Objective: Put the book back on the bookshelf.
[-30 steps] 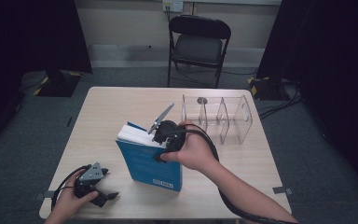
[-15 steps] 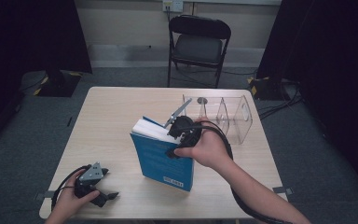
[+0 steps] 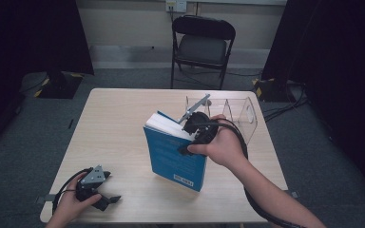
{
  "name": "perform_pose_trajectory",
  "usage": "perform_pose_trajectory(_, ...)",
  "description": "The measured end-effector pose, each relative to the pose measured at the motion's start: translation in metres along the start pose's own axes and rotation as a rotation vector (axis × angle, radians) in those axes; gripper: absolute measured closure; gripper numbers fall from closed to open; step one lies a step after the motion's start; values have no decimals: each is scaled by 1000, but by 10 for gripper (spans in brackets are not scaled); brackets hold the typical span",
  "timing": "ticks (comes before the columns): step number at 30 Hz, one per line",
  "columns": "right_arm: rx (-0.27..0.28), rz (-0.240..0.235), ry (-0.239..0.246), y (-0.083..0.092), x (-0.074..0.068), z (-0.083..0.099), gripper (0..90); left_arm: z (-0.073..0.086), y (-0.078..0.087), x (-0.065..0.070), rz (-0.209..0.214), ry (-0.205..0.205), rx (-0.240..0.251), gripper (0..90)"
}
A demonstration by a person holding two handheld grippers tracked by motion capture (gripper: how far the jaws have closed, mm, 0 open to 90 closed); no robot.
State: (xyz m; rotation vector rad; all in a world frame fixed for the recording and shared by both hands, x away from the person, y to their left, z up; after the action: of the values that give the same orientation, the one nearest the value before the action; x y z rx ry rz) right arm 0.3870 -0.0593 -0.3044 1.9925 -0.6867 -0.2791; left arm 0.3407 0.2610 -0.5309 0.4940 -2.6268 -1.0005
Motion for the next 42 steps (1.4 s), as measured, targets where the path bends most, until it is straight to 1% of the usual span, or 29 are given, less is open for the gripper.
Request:
perform_pose_trajectory(6, -1, 8, -25, 5, 7, 6, 617, 0, 0, 0, 0, 0, 0, 0)
perform_pose_trajectory(9, -5, 14, -46, 8, 11, 9, 617, 0, 0, 0, 0, 0, 0, 0)
perform_pose_trajectory(13, -7, 32, -63, 11, 16, 15, 617, 0, 0, 0, 0, 0, 1, 0)
perform_pose_trajectory(17, -5, 33, -94, 12, 20, 22, 617, 0, 0, 0, 0, 0, 0, 0)
perform_pose_trajectory(19, 0, 46, -89, 14, 21, 24, 617, 0, 0, 0, 0, 0, 0, 0)
perform_pose_trajectory(20, -7, 50, -98, 15, 22, 24, 618, 0, 0, 0, 0, 0, 0, 0)
perform_pose_trajectory(21, -7, 52, -96, 16, 23, 25, 618, 0, 0, 0, 0, 0, 0, 0)
perform_pose_trajectory(22, -13, 53, -109, 17, 24, 26, 617, 0, 0, 0, 0, 0, 0, 0)
perform_pose_trajectory(25, -18, 64, -115, 20, 27, 29, 617, 0, 0, 0, 0, 0, 0, 0)
perform_pose_trajectory(37, -22, 110, -171, 34, 45, 44, 618, 0, 0, 0, 2, -3, 0, 0)
perform_pose_trajectory(42, -23, 120, -182, 37, 51, 48, 618, 0, 0, 0, 2, -3, 0, 0)
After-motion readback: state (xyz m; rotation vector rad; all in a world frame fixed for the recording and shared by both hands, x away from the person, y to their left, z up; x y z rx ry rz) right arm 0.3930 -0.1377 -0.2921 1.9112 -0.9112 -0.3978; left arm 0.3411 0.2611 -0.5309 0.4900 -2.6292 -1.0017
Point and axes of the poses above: each handheld gripper's, and its own axes: y roughly backward along the jaws, z roughly out of its underside, x roughly to its right, the point moved 4 cm from there along -y, roughly forward along the jaws, and after that the axes turned 11 degrees about z, right-handed, at the moved point
